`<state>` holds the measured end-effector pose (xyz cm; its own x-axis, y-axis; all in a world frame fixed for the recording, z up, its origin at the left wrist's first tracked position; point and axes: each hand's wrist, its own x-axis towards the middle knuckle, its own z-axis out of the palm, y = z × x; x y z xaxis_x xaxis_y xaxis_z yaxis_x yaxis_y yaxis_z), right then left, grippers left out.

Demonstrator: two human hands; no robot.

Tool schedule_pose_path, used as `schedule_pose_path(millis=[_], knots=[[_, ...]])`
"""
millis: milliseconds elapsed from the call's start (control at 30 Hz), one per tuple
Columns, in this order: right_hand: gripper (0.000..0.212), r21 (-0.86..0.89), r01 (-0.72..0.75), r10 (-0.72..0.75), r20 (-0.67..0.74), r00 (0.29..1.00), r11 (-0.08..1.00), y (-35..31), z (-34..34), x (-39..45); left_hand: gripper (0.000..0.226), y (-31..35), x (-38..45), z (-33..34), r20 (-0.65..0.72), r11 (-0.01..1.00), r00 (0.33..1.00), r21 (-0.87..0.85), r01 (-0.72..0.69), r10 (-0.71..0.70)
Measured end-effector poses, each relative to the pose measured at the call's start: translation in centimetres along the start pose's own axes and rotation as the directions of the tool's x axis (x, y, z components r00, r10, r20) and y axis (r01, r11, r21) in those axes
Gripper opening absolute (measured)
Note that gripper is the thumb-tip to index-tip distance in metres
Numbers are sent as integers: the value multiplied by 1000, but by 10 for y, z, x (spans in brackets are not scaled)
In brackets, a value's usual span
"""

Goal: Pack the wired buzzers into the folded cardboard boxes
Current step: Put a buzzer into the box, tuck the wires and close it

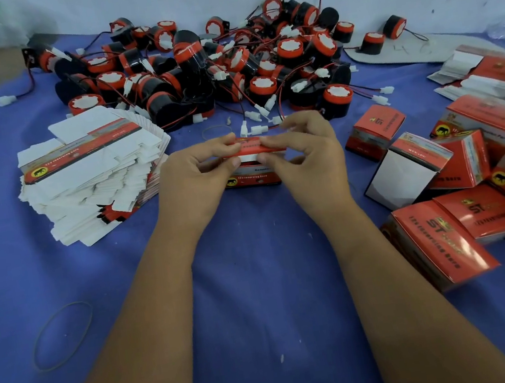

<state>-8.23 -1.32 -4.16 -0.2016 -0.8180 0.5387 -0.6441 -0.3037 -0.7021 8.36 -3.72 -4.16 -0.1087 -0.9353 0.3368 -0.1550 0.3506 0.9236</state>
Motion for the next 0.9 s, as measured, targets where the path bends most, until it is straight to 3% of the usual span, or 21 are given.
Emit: schedule_pose_path(millis=[133,300,433,500,667,900], knots=[[23,-170,144,-149,-16,989,975,-2,0,-3,24,-1,-1,3,-9,996,999,71,-46,47],[36,-202,183,-168,91,982,962,2,-6,-6,11,0,-3,1,24,968,991,216,-131,129],[27,-315,254,-258,30,966,914,-2,-1,-3,22,-1,-1,2,83,785,947,539,-305,311],[21,-357,274,-285,22,958,893,-4,1,-2,25,1,-1,7,117,698,922,620,-358,369],[10,-422,294,-318,14,948,858,-6,3,-2,20,5,-4,14,95,667,888,626,-405,450],[10,-422,284,-291,48,955,861,-8,5,-1,13,9,-4,19,74,635,898,682,-362,433]])
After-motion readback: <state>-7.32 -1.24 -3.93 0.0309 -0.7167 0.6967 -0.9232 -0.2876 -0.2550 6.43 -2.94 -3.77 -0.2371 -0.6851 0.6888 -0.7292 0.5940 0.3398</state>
